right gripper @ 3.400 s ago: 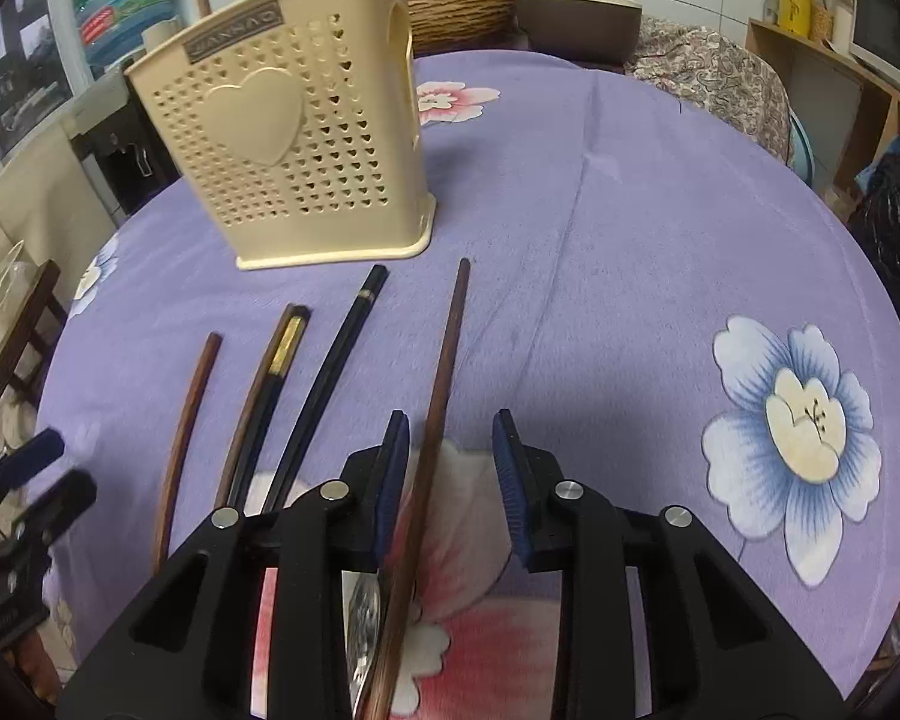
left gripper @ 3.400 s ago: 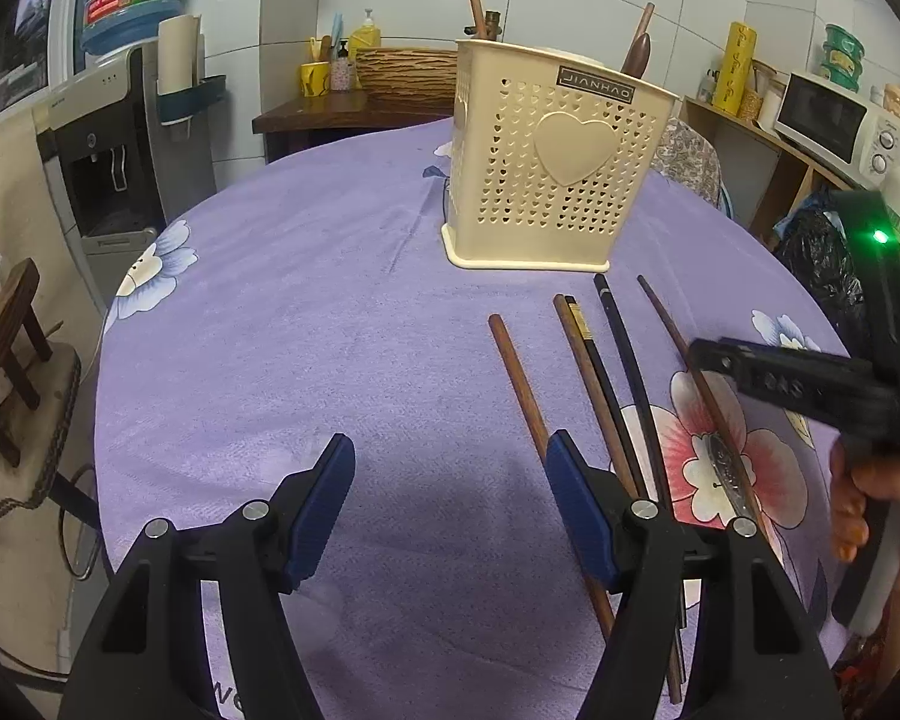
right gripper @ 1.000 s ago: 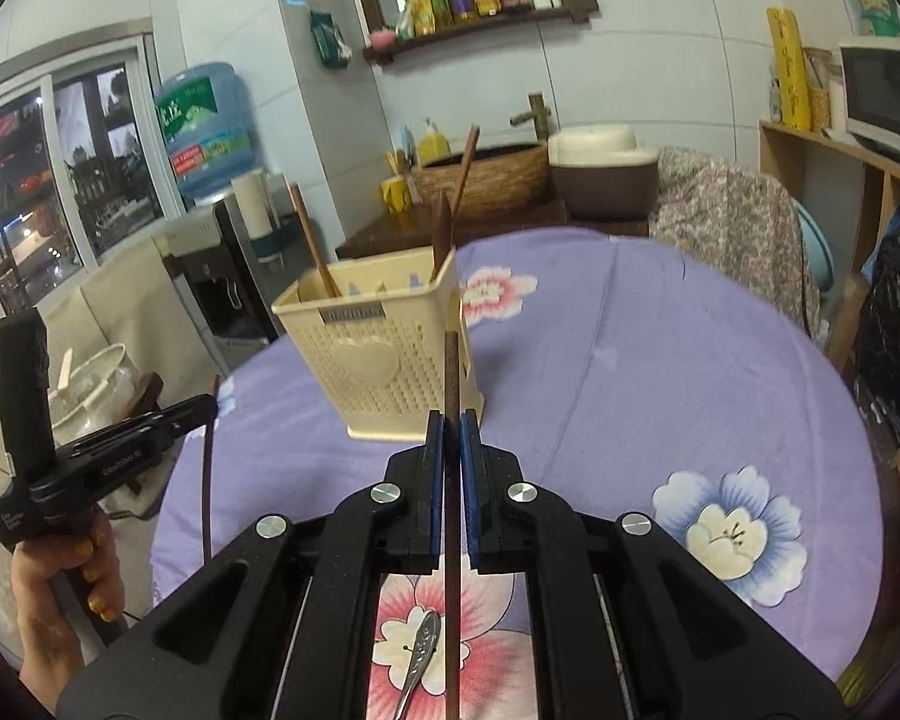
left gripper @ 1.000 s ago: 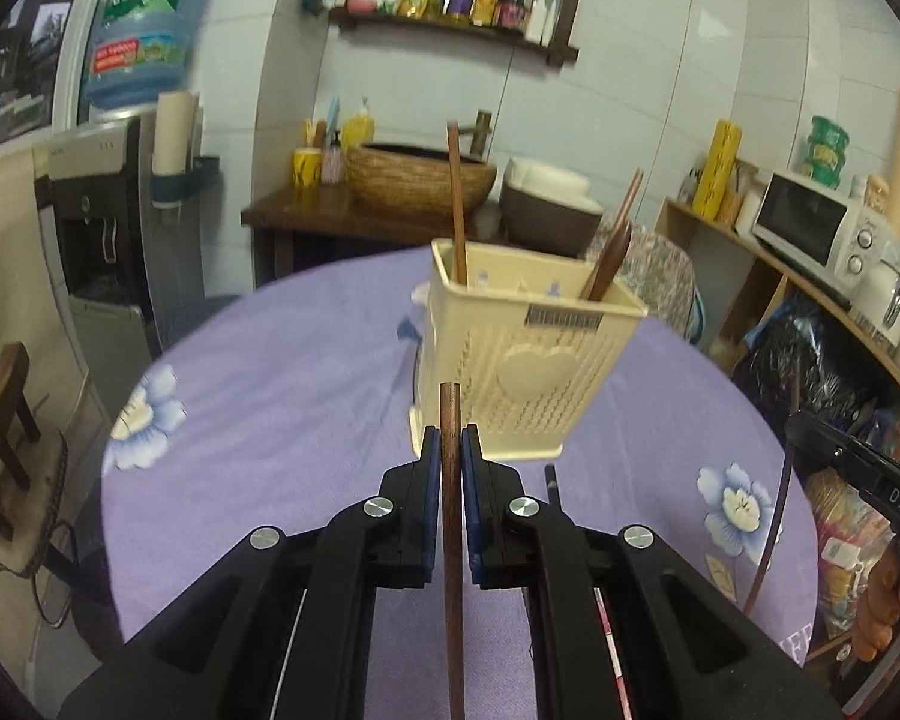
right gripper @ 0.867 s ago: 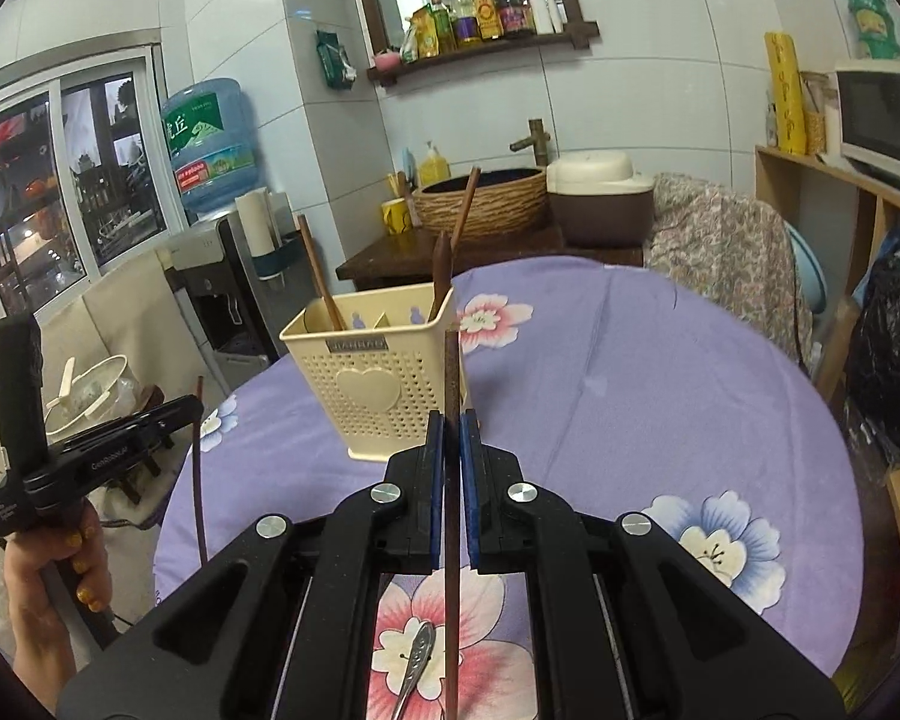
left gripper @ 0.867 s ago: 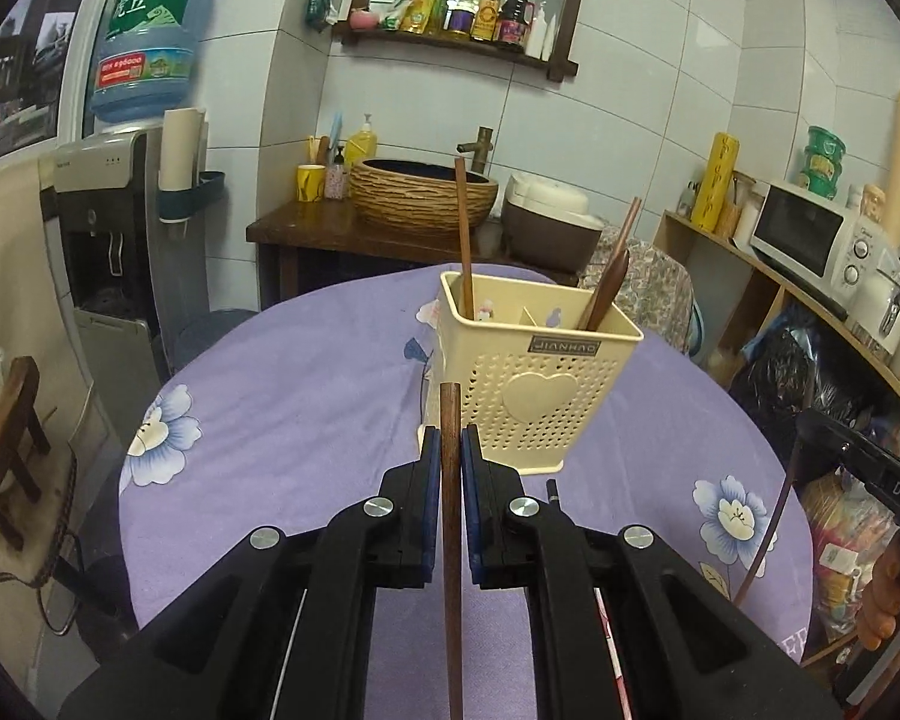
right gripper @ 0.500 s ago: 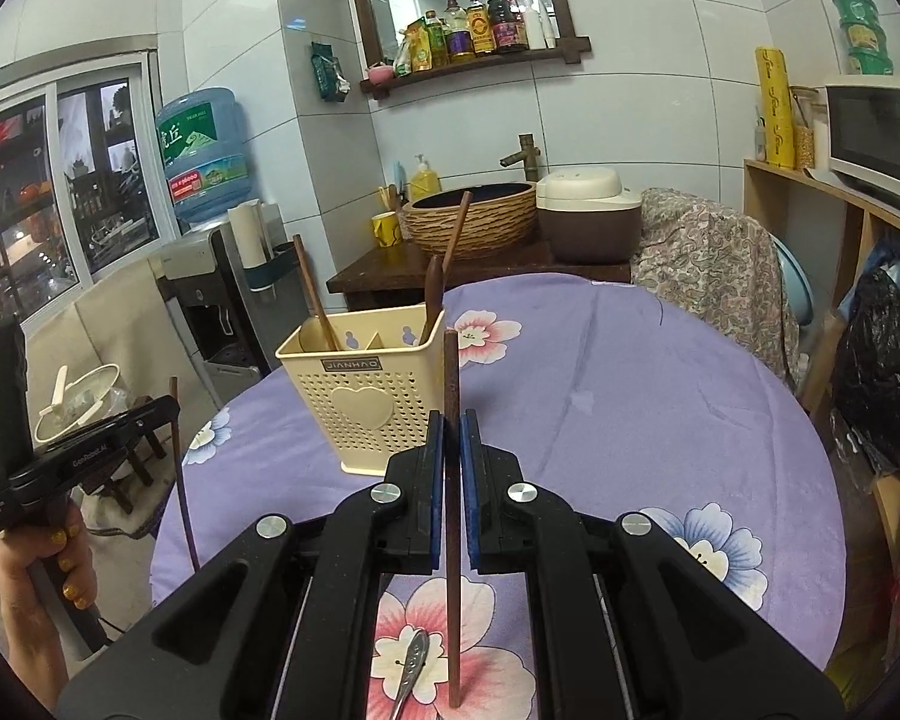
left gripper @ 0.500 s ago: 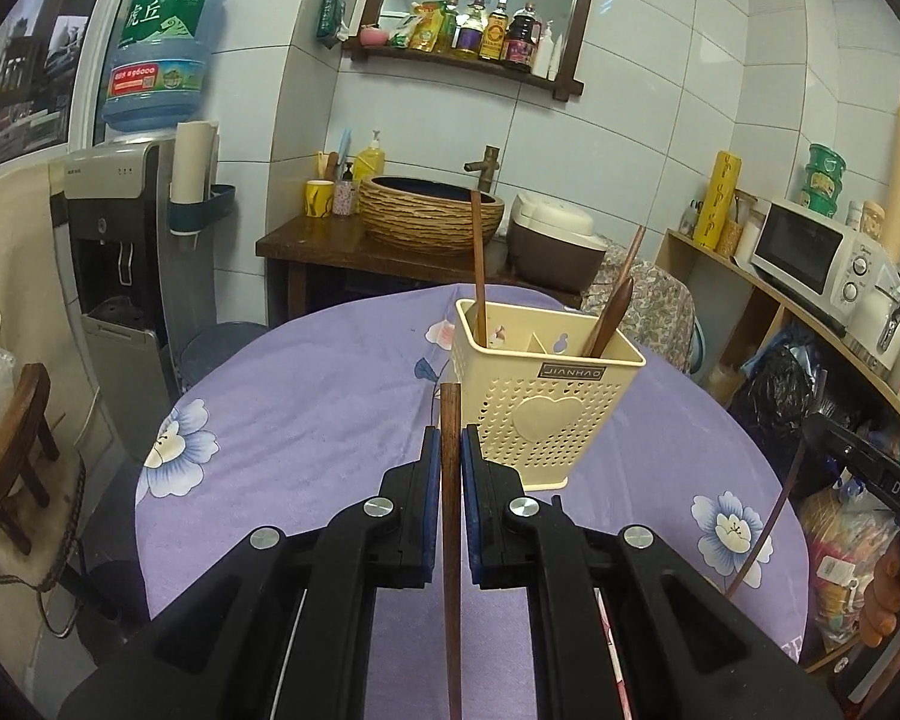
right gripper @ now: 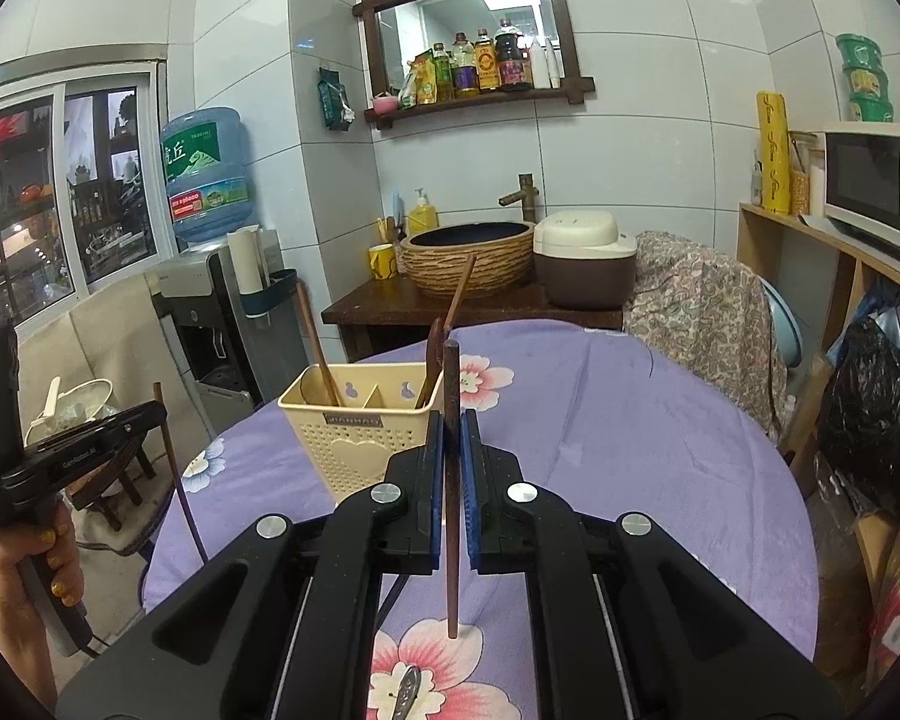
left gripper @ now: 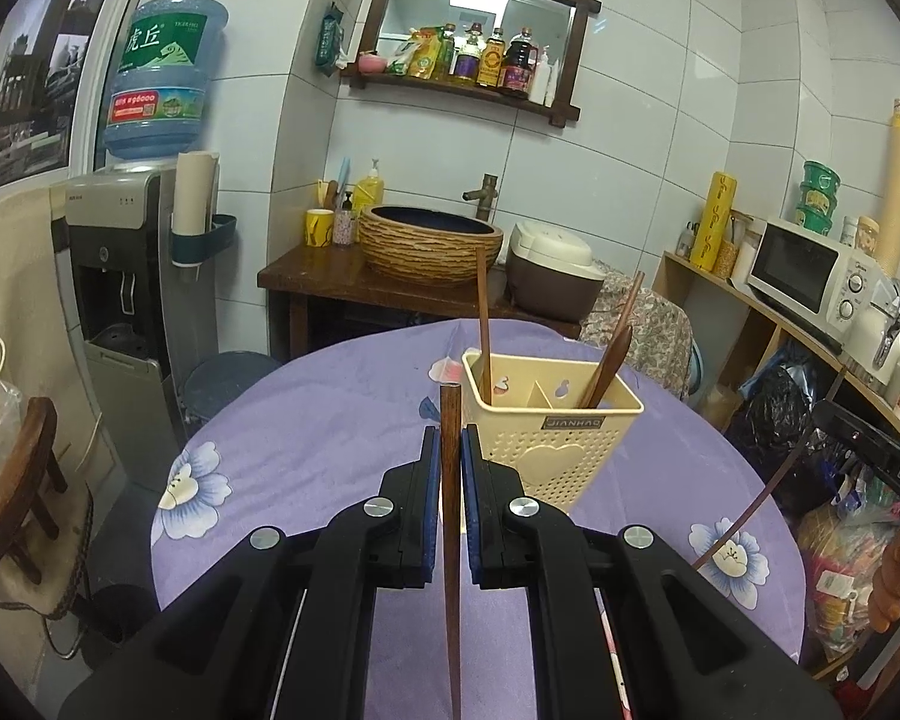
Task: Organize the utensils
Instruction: 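Carry both brown chopsticks up to the caddy and lower them in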
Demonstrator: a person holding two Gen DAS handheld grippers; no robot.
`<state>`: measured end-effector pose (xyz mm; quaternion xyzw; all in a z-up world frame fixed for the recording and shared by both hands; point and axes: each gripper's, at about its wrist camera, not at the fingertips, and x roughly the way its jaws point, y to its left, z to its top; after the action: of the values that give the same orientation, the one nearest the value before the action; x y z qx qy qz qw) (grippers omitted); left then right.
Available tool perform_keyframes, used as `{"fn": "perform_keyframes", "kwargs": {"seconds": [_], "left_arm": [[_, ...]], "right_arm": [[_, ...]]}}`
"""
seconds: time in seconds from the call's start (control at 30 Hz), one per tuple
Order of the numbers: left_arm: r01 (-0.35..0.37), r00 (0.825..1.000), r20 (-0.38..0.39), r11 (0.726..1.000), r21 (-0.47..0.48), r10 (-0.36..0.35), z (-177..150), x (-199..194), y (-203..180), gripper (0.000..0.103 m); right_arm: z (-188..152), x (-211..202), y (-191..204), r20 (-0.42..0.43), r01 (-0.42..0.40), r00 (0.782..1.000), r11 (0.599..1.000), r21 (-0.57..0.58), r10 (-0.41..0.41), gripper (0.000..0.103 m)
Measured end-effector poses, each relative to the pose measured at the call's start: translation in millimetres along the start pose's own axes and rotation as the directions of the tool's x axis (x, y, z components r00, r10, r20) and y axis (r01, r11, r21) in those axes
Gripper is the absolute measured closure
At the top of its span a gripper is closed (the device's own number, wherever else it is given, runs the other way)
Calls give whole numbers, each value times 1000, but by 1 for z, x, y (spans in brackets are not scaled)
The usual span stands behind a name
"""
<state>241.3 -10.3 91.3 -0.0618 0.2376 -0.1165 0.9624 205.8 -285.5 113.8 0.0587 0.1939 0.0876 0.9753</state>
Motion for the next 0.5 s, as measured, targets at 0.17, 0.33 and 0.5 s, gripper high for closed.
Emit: {"fn": "perform_keyframes", "kwargs": {"seconds": [0.17,0.33,0.5], "left_arm": [[12,1000,3,1000,-10,-12,12,3,3,95],[58,998,31,998,-3,-58,46,-6,0,95],[91,990,106,996,3,-90,102,-19,-11,95]], "right_arm": [[18,7,-1,-4,-18,1000,1000,12,18,97],[53,10,5,21,-44,999,999,7,44,97],[107,13,18,92,-61,994,998,19,59,97]]}}
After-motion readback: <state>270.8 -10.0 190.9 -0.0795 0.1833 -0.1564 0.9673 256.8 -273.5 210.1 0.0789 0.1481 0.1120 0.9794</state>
